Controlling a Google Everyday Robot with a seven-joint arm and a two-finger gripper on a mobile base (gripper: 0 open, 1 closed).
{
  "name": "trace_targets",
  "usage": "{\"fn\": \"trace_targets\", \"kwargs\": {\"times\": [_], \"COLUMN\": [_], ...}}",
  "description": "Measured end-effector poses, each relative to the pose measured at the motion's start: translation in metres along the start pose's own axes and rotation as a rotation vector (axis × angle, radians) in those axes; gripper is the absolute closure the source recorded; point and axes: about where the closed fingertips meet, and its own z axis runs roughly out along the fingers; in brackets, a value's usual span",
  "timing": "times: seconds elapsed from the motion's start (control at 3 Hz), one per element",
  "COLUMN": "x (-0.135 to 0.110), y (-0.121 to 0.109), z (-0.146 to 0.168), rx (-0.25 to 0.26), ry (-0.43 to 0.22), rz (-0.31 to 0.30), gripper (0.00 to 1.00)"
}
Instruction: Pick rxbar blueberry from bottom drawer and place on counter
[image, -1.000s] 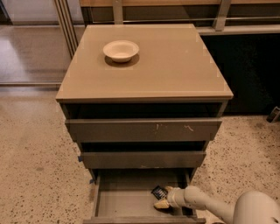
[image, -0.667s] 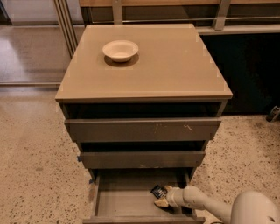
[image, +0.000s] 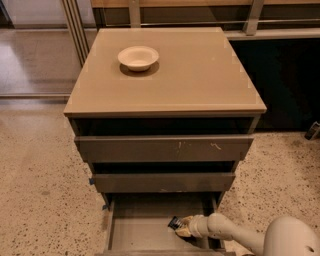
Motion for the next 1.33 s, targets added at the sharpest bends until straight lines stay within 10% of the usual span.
{"fn": "trace_targets", "kwargs": {"times": [0.67, 1.33], "x": [-0.012, -0.061], "y": [0.014, 0.081], "z": [-0.024, -0.137], "rx": [-0.032, -0.185], "ry": [0.010, 0.121], "rz": [-0.081, -0.352], "gripper": [1.00, 1.00]}}
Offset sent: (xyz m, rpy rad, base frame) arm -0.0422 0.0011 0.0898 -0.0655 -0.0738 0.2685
